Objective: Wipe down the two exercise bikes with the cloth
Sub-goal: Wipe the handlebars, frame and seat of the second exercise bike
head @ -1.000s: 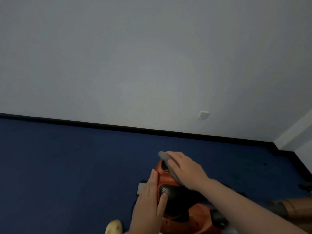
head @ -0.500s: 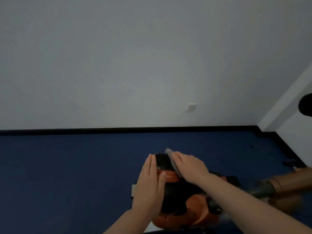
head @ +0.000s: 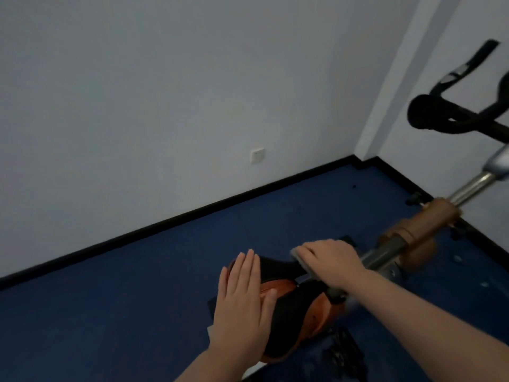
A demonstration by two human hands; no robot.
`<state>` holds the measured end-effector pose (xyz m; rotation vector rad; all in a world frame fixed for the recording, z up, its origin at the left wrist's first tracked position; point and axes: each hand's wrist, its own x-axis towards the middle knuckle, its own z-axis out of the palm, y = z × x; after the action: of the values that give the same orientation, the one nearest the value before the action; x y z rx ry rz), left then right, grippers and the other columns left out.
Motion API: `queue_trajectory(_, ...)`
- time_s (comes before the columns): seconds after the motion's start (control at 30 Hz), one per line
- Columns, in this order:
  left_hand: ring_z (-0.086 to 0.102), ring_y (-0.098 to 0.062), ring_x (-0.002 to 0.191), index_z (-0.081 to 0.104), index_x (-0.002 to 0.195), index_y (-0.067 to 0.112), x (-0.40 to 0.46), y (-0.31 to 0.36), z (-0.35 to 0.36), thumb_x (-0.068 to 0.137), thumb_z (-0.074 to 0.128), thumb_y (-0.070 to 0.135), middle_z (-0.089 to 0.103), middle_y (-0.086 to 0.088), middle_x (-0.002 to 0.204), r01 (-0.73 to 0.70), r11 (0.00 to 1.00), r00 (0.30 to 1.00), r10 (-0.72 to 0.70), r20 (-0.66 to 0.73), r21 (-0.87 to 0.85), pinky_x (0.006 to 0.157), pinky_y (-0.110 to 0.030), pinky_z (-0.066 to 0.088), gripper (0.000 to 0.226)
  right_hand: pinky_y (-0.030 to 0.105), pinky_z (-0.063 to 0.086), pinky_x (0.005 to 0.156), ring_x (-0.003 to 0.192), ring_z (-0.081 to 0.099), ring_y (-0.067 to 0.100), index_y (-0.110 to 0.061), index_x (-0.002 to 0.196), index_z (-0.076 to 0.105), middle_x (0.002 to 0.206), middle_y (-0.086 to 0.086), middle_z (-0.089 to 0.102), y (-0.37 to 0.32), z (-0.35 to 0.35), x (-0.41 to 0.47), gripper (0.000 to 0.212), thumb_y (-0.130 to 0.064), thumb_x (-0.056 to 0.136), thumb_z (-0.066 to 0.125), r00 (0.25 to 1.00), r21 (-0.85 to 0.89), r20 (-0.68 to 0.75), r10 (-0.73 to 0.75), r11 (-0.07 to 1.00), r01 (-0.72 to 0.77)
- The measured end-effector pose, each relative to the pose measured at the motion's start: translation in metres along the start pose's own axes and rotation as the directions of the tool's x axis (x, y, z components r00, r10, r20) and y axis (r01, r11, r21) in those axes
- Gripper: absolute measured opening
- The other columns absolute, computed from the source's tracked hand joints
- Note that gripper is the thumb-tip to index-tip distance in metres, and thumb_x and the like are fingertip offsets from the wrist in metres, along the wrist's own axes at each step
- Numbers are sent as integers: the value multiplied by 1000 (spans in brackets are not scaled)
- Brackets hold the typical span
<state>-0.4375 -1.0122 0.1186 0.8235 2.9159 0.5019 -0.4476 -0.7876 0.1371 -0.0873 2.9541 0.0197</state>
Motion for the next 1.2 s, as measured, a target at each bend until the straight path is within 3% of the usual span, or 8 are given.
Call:
queue_trajectory(0.13, -28, 4, 136, -10, 151, 28, 7, -14, -7, 91, -9, 58, -16, 19, 152, -121, 993, 992, 121, 37, 6, 109, -22, -26, 67, 37, 41, 71, 90, 63, 25, -29, 105, 57, 102, -4, 64, -26, 6, -1, 18, -31, 98, 40, 986, -53, -135, 95, 993, -103)
queue_trajectory(0.27, 10, 14, 134, 26, 147, 36, 30, -49, -24, 100, 27, 50, 24, 23, 150, -271, 937, 955, 290, 58, -219, 115, -12, 8, 49, 35, 31, 97, 111, 50, 11, -36, 134, 43, 122, -13, 55, -61, 26, -40, 37, -42, 101, 29, 927, 256, -335, 170, 963, -84)
queue_trajectory(0.33, 17, 14, 132, 31, 144, 37, 40, -60, -28, 97, 30, 53, 29, 24, 146, -332, 899, 923, 372, 96, -286, 111, -12, 21, 50, 32, 26, 103, 120, 45, 10, -34, 139, 44, 130, -12, 52, -45, 29, -43, 42, -43, 102, 26, 925, 223, -331, 187, 968, -116)
queue_trajectory(0.5, 10, 15, 136, 25, 148, 39, 43, -62, -20, 98, 37, 46, 21, 30, 146, -331, 863, 921, 384, 70, -383, 105, -1, 9, 51, 33, 21, 112, 128, 40, 14, -33, 132, 54, 137, -8, 51, -37, 18, -9, 41, -40, 102, 27, 792, 256, -142, 593, 795, -549)
queue_trajectory(0.63, 23, 8, 131, 31, 147, 35, 48, -63, -15, 98, 38, 42, 32, 23, 141, -359, 852, 916, 399, 30, -380, 103, -18, 35, 50, 43, 0, 120, 148, -1, 23, -25, 154, 19, 162, 5, 6, -81, 13, -1, 54, -44, 103, 16, 579, 396, 28, 814, 523, -755)
queue_trajectory(0.73, 30, 1, 124, 38, 143, 30, 58, -63, -16, 97, 37, 39, 40, 17, 136, -403, 839, 898, 440, 21, -365, 90, -23, 45, 47, 43, -3, 121, 148, -14, 20, -27, 155, -2, 162, 4, -11, -138, 12, -16, 57, -47, 102, 11, 586, 451, 12, 811, 518, -727)
queue_trajectory(0.9, 34, 5, 126, 47, 139, 23, 57, -69, -11, 101, 39, 22, 47, 13, 137, -412, 738, 881, 473, -27, -534, 97, -2, 27, 38, 44, -6, 120, 146, -19, 15, -35, 148, -17, 160, -6, -16, -202, 14, -38, 58, -53, 95, -2, 610, 414, 27, 792, 546, -728)
queue_trajectory(1.2, 29, 10, 125, 43, 142, 22, 61, -76, -7, 100, 32, 31, 44, 11, 141, -437, 745, 860, 509, 7, -504, 95, 1, 20, 44, 48, 11, 119, 148, -11, 27, -29, 154, -6, 161, 3, -18, -201, 6, -23, 60, -49, 101, 12, 417, 484, 105, 903, 320, -814)
